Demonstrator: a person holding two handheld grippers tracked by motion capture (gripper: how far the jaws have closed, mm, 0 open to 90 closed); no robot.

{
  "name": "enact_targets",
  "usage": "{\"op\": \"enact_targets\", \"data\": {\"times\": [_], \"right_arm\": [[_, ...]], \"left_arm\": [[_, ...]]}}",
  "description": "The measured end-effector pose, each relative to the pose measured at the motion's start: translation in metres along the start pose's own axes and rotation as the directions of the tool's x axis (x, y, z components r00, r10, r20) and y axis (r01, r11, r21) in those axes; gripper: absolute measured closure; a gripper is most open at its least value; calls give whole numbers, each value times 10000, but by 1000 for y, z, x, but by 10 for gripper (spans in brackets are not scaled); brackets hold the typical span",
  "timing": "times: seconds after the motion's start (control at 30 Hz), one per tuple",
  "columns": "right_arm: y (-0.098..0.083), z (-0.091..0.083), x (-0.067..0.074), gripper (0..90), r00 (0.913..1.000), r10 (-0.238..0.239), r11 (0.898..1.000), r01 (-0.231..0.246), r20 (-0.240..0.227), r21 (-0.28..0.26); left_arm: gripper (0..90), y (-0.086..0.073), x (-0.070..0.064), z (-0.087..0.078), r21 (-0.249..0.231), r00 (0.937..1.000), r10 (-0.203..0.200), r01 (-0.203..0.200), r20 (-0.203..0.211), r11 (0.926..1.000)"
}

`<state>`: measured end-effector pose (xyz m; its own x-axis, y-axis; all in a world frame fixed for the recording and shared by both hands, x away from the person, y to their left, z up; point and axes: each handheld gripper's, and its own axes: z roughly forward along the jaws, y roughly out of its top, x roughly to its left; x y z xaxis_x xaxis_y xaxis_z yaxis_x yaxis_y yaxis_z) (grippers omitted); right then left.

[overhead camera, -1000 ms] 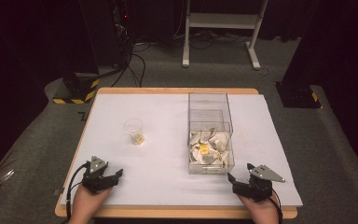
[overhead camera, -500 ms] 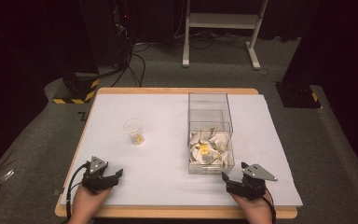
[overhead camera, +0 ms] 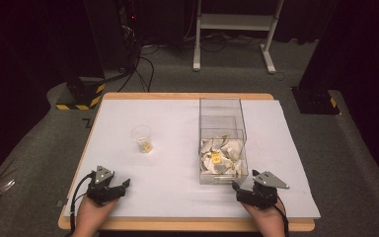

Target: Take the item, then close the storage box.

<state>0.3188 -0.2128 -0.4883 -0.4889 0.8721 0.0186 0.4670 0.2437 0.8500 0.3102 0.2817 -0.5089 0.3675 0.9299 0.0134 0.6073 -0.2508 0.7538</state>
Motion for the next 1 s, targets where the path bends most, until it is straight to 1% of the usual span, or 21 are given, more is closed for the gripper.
{"op": "enact_targets", "data": {"times": [0.07,0.17,0.2,0.27,0.33,0.4,0.43,0.5,0.53,0.63,0.7,0.83,1.0], "right_arm": [[1,4,3,140,9999,-111,9999,111,-72,84],[2,5,5,141,9997,-203,9998,203,-161,-22],[2,4,6,141,9997,-158,9999,157,-181,-53],[3,4,7,141,9998,-149,9998,147,-160,-135],[4,4,8,141,9996,-231,9996,228,-153,-176],[4,4,9,143,9995,-283,9994,280,-150,-180],[4,4,11,155,9992,-393,9990,392,-85,-201],[4,4,12,160,9990,-445,9988,444,-58,-221],[4,3,13,168,9986,-519,9981,520,32,-328],[4,2,13,179,9989,-468,9980,468,1,-426],[4,1,13,197,9988,-497,9976,495,-26,-489],[5,0,15,233,9978,-660,9958,655,-55,-633],[6,0,17,259,9972,-727,9952,735,152,-640]], "left_arm": [[303,0,0,0,-20,10000,-72,72,27,10000],[304,-1,-1,0,-33,10000,-82,82,9,10000],[304,-1,-1,0,-38,10000,-87,87,7,10000],[304,-1,0,0,-31,10000,-87,87,17,10000],[304,-1,0,0,-35,10000,-19,19,-13,10000],[305,-1,-1,0,-52,10000,-32,32,-24,10000],[305,-1,-1,0,-60,10000,-21,21,-30,10000],[307,-1,-1,-1,-60,10000,-13,12,-45,10000],[309,-1,-1,-1,-57,10000,-27,26,-47,10000],[311,-2,-1,-1,-64,10000,14,-15,-69,10000],[310,-2,-1,-1,-73,10000,-49,49,-15,10000],[310,-2,-1,-1,-70,10000,-8,8,-26,10000],[311,-2,-1,-1,-81,10000,-38,38,-15,10000]]}}
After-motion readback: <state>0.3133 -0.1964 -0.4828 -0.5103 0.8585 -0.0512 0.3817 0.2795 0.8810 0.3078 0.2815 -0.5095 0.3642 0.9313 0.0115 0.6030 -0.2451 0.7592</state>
